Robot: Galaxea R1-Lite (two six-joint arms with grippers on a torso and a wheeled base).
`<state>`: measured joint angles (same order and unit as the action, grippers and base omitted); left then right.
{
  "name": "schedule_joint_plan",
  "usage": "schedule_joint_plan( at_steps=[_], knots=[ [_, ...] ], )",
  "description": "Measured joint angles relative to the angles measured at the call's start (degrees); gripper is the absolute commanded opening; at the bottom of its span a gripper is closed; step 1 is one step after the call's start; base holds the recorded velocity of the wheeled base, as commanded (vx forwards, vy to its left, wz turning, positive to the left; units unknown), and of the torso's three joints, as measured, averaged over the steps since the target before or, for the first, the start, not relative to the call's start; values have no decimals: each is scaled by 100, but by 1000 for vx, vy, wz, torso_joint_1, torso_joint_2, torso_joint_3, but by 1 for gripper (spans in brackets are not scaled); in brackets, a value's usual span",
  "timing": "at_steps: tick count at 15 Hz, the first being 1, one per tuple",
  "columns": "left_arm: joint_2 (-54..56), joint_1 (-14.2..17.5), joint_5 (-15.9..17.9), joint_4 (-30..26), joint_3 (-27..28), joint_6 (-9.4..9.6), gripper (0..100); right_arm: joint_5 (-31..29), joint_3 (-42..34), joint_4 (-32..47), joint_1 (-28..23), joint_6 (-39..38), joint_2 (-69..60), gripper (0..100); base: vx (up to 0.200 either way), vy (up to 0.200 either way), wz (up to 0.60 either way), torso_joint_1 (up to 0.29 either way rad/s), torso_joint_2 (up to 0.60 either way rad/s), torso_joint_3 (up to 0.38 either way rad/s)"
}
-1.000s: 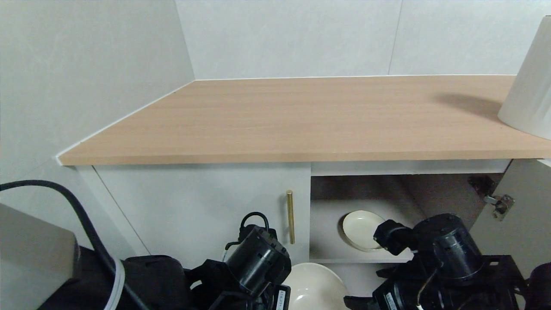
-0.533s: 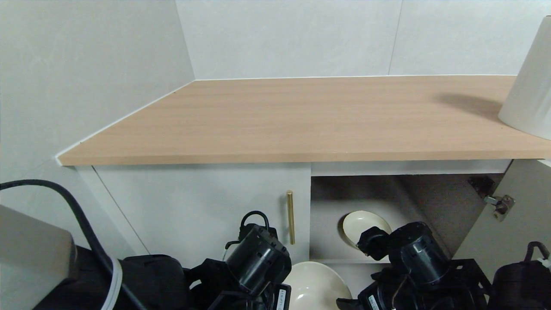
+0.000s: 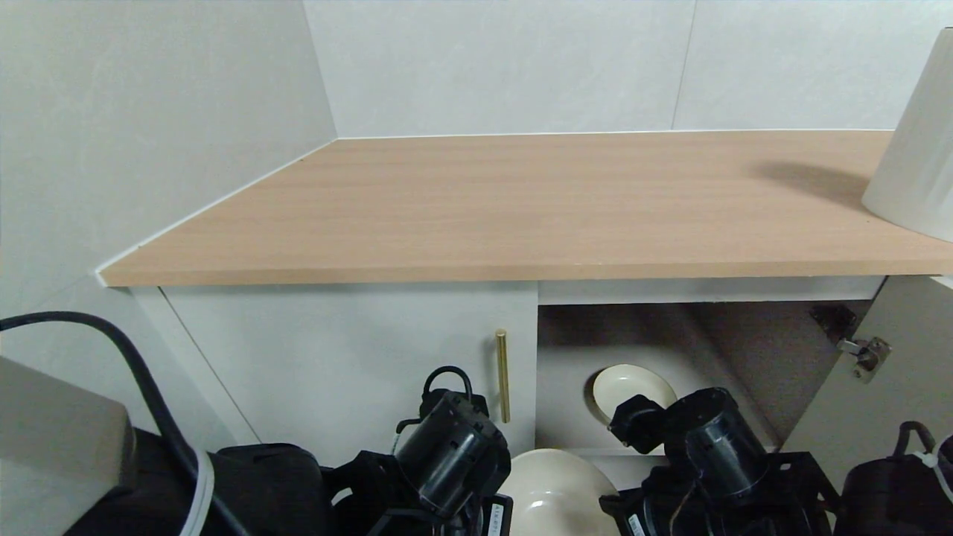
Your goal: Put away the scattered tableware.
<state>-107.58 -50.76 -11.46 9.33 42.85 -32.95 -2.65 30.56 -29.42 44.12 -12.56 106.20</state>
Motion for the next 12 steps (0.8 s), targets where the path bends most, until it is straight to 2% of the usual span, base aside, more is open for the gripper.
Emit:
schedule_joint_plan(
  at_steps=[6, 7, 12],
  knots=[
    [26, 5, -35, -24, -13, 6, 0, -13, 0, 29, -13, 7, 27, 0, 0, 0, 0, 0, 0, 0],
    [28, 5, -37, -24, -22, 20, 100, -15, -2, 29, -16, 7, 29, 0, 0, 0, 0, 0, 0, 0],
    [39, 11, -83, -99, -18, 16, 100, -77, -22, 101, -35, 16, 24, 0, 0, 0, 0, 0, 0, 0]
  ],
)
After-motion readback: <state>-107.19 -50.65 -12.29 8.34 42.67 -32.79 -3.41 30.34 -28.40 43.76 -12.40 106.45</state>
